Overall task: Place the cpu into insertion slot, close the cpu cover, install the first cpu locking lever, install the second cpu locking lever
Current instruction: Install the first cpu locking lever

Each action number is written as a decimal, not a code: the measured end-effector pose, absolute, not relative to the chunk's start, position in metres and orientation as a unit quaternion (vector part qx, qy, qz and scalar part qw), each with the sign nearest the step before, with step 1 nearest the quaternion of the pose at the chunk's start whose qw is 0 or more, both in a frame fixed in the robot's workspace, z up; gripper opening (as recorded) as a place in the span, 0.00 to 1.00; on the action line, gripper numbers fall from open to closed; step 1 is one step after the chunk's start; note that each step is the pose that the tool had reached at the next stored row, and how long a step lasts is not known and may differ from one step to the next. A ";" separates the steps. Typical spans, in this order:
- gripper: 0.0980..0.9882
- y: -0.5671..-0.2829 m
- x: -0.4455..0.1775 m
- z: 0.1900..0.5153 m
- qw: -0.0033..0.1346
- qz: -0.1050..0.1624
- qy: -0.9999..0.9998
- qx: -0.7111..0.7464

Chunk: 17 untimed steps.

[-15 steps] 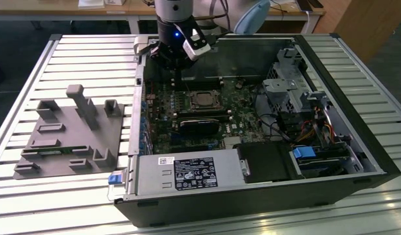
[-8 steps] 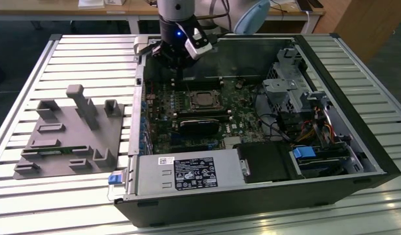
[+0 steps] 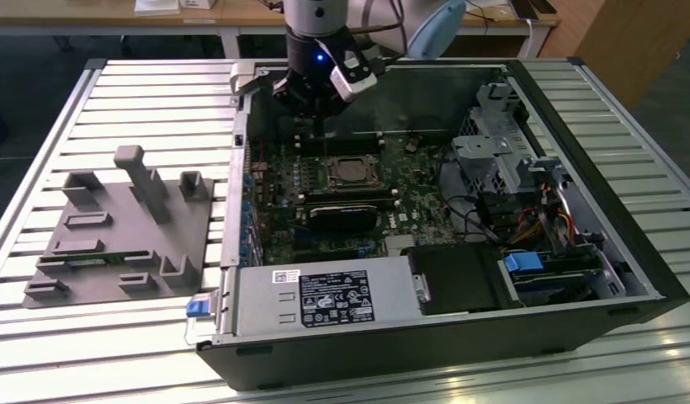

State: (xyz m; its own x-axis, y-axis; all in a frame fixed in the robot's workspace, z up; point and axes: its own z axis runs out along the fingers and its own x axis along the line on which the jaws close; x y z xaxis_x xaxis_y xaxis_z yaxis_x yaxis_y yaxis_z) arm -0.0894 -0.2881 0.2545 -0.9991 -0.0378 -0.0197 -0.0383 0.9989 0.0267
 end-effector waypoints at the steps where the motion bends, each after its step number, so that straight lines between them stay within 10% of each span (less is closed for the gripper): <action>1: 0.01 -0.288 -0.087 0.254 0.010 0.014 1.000 -0.019; 17: 0.01 -0.287 -0.064 0.249 0.010 0.037 0.999 -0.019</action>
State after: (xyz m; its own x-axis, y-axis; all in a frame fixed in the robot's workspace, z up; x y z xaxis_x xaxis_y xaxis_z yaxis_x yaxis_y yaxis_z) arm -0.0637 -0.2874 0.2494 -0.9991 -0.0369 -0.0215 -0.0384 0.9966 0.0726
